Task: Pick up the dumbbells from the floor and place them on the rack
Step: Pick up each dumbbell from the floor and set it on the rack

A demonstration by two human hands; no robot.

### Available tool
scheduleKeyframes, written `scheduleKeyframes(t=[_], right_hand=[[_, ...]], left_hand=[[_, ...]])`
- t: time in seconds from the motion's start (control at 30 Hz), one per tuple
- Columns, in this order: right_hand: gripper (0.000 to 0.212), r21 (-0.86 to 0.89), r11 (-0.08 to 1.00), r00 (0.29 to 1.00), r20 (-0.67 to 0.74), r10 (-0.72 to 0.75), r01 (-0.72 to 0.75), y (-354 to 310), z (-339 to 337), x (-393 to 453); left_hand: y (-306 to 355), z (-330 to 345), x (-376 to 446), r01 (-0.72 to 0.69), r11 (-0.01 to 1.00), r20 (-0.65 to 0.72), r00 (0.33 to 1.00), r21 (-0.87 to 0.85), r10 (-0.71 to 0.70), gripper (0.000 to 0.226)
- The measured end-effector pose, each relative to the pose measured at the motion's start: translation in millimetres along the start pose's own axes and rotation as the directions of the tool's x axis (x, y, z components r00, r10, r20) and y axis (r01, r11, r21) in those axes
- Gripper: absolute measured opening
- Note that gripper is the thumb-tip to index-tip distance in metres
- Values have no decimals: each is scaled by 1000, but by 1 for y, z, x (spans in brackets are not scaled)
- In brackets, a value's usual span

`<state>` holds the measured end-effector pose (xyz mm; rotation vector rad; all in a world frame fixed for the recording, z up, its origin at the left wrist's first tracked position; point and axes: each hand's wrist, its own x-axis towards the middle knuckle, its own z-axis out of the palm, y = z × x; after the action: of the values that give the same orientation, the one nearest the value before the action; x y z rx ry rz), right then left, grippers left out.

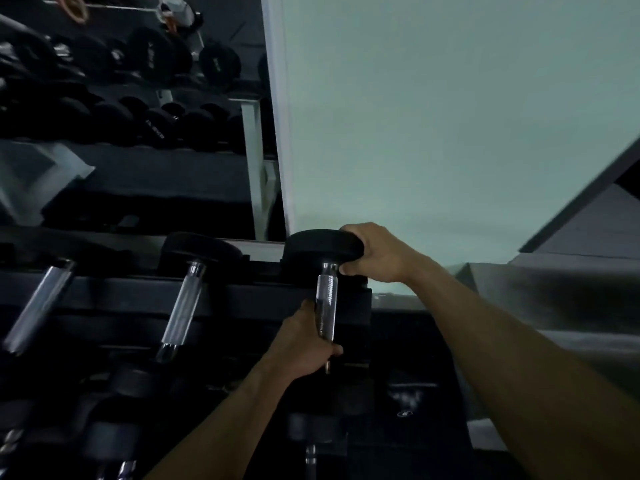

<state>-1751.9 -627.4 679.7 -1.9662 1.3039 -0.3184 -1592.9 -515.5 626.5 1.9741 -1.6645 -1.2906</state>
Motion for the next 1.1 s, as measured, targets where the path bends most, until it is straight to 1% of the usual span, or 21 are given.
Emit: scheduleKeyframes(t=[0.07, 0.17, 0.3, 0.4, 0.43, 0.47, 0.5, 0.53, 0.6, 0.63, 0.7, 0.8, 0.87, 0.97, 1.03, 1.1], right_hand=[[25, -7, 1000, 1000, -8, 0, -1, -2, 1, -2], [32, -33, 999, 997, -81, 14, -16, -3, 6, -7], [52, -93, 991, 962, -264, 68, -95, -5, 22, -22], [72, -107, 983, 945, -307, 108, -147, -11, 31, -36], [75, -110, 981, 942, -317, 115, -157, -15, 32, -41], [75, -118, 980, 938, -327, 114, -160, -18, 33, -47], [74, -128, 979, 935, -337, 108, -160, -20, 34, -52], [72, -137, 978, 932, -347, 103, -159, -22, 35, -57], [67, -144, 976, 929, -354, 106, -166, -25, 38, -64], [66, -146, 975, 931, -349, 111, -170, -27, 38, -65], [64, -169, 969, 938, -325, 119, -182, -30, 37, -63], [59, -268, 941, 943, -311, 117, -205, -37, 31, -51], [46, -337, 916, 936, -337, 99, -218, -42, 27, -45], [23, -424, 882, 944, -323, 64, -205, -43, 24, -40], [17, -453, 869, 948, -313, 54, -199, -43, 23, -38], [17, -480, 855, 950, -308, 47, -198, -44, 21, -38]], left_hand=[[0, -3, -3, -3, 1000, -19, 1000, 26, 3, 69], [-4, -10, -6, -59, 993, -63, 996, 104, 66, 68], [-15, -15, -24, -111, 993, -153, 981, 50, 117, 57], [-28, -16, -46, -194, 981, -221, 956, 16, 193, 47], [-32, -16, -55, -221, 975, -225, 949, 17, 219, 50], [-38, -16, -63, -254, 967, -226, 941, 16, 251, 56], [-45, -14, -70, -284, 959, -220, 934, 17, 281, 63], [-51, -14, -77, -320, 947, -204, 926, 13, 316, 64], [-60, -13, -88, -366, 930, -124, 922, 33, 367, 53], [-64, -11, -90, -387, 920, -108, 914, 58, 391, 55], [-70, -8, -87, -418, 903, -146, 892, 99, 429, 58], [-73, -6, -82, -434, 895, -211, 870, 102, 446, 52], [-74, -6, -81, -440, 893, -221, 865, 98, 450, 50], [-78, -6, -80, -439, 896, -245, 863, 68, 441, 48], [-79, -5, -79, -435, 898, -270, 860, 60, 434, 48], [-78, 0, -79, -435, 899, -289, 854, 55, 432, 50]])
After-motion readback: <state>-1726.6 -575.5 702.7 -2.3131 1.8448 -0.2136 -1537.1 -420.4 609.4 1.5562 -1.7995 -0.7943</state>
